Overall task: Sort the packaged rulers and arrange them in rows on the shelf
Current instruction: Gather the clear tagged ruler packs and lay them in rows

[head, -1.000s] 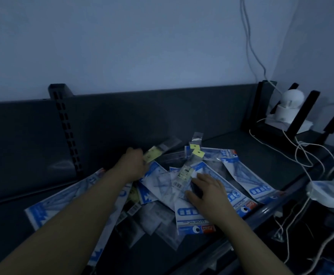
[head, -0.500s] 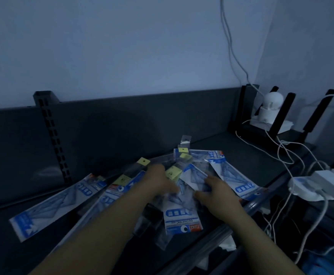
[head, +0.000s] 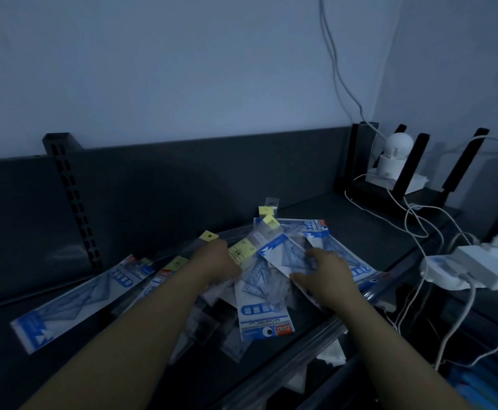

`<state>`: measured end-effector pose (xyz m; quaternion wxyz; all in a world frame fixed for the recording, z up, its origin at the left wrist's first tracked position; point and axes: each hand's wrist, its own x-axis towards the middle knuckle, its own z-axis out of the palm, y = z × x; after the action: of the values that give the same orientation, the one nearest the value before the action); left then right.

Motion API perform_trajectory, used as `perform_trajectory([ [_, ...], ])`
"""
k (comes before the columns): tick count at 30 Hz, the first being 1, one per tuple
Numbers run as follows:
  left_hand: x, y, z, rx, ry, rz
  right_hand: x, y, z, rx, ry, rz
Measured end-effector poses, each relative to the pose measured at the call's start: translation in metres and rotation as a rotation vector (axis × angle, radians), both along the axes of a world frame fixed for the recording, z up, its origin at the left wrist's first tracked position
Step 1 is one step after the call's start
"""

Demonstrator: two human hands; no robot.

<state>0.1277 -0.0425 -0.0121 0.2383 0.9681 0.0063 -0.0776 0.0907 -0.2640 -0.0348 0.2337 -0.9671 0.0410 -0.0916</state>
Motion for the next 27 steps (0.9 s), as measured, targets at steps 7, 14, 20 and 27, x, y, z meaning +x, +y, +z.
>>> perform_trajectory([
  [7,-0.007,0.009,0.003,-0.348,-0.038,0.091,0.009,-0.027,0.003,0.125,-0.054,-0.188],
  [14,-0.023,0.007,0.005,-0.467,-0.020,0.151,0.002,-0.022,-0.001,-0.058,-0.104,-0.148],
  [20,-0.033,0.007,-0.004,-0.516,0.006,0.160,-0.016,0.023,0.000,-0.115,0.090,0.027],
  [27,-0.047,0.017,-0.007,-0.620,0.014,0.201,-0.011,0.014,0.002,0.234,0.101,0.107],
])
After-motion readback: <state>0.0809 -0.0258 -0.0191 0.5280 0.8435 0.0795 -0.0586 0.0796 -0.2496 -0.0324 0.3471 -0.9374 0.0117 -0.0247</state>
